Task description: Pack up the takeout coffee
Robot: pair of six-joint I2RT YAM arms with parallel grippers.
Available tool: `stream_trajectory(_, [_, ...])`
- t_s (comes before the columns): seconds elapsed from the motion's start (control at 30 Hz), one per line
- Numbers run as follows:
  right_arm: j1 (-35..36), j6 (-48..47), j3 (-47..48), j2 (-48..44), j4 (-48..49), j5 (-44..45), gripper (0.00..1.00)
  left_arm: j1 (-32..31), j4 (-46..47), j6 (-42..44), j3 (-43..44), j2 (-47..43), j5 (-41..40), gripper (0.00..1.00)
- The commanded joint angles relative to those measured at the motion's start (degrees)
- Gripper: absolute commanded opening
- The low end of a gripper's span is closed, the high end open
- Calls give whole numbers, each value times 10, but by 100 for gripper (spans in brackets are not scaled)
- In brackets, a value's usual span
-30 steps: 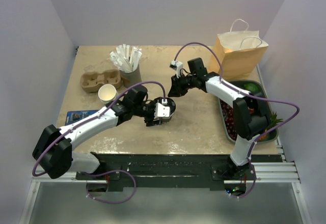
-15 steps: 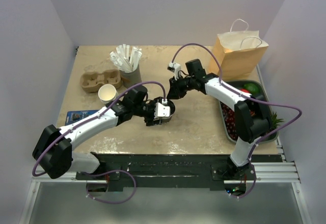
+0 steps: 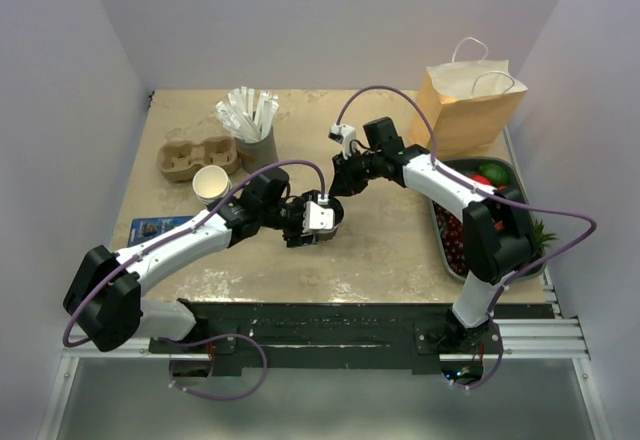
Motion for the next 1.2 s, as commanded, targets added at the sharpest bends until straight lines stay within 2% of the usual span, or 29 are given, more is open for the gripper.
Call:
stream_trajectory(0.0, [9,-6,-3,-37,0,14,20,-2,15,-3,8,-15,4,67])
stream_trajectory(0.8, [21,1,-14,-51,-1,15,21,-2,-9,-26,10,-27,4,65])
stream_trajectory(1.17, [26,1,-10,-53,-5,34,22,-2,-38,-16,-2,-43,1,61])
